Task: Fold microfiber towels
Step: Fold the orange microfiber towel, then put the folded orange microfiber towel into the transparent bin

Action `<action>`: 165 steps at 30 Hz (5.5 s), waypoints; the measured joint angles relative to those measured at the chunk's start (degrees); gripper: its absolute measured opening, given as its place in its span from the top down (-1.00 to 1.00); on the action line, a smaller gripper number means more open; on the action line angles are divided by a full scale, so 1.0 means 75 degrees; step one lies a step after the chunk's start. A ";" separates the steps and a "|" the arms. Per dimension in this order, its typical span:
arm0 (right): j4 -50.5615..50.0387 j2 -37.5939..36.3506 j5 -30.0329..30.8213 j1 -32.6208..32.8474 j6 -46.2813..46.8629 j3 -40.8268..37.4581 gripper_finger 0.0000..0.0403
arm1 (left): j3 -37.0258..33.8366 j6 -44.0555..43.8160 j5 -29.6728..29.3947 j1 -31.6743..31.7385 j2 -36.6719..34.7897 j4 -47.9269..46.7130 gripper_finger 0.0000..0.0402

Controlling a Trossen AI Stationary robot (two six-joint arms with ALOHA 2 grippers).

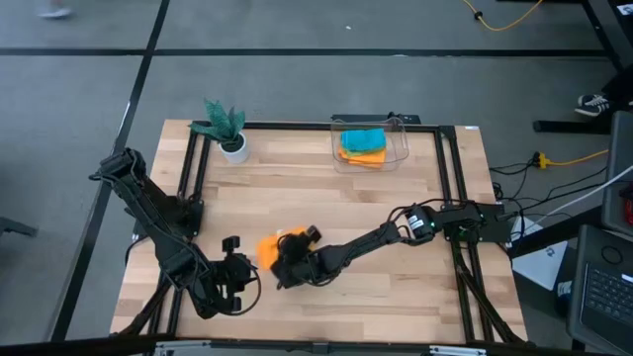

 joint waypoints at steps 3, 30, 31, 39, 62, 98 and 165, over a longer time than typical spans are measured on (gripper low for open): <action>-0.0586 -0.0092 0.0346 0.0003 0.0399 -0.0024 -0.06 | 0.0000 0.0000 0.0000 0.0060 0.0000 0.0000 0.50; -0.8804 -0.4517 0.0029 0.0794 -0.0579 -0.0443 -0.06 | -0.0003 0.0742 0.0072 0.0740 0.0929 0.0801 0.50; -0.8426 -0.4518 -0.0105 0.0809 -0.0926 -0.0570 -0.06 | -0.0003 0.0878 0.0072 0.0826 0.1057 0.0889 0.50; -0.3515 -0.4487 -0.2240 0.0822 -0.3924 -0.2689 -0.06 | -0.0003 0.1066 0.0357 0.1597 0.1408 0.1272 0.44; 0.0971 -0.3506 -0.1436 0.0851 -0.6471 -0.4348 -0.09 | 0.0000 0.3308 0.1870 0.5290 0.1822 0.2456 0.20; 0.1092 -0.3123 -0.3151 -0.0602 -0.7063 -0.4281 0.10 | 0.0017 0.4088 0.4045 0.6398 0.3334 0.3118 0.19; 0.2471 -0.8076 -0.2627 -0.6146 -1.1275 -0.8055 0.87 | 0.0478 0.3269 0.1539 0.3905 -0.2600 0.0110 0.19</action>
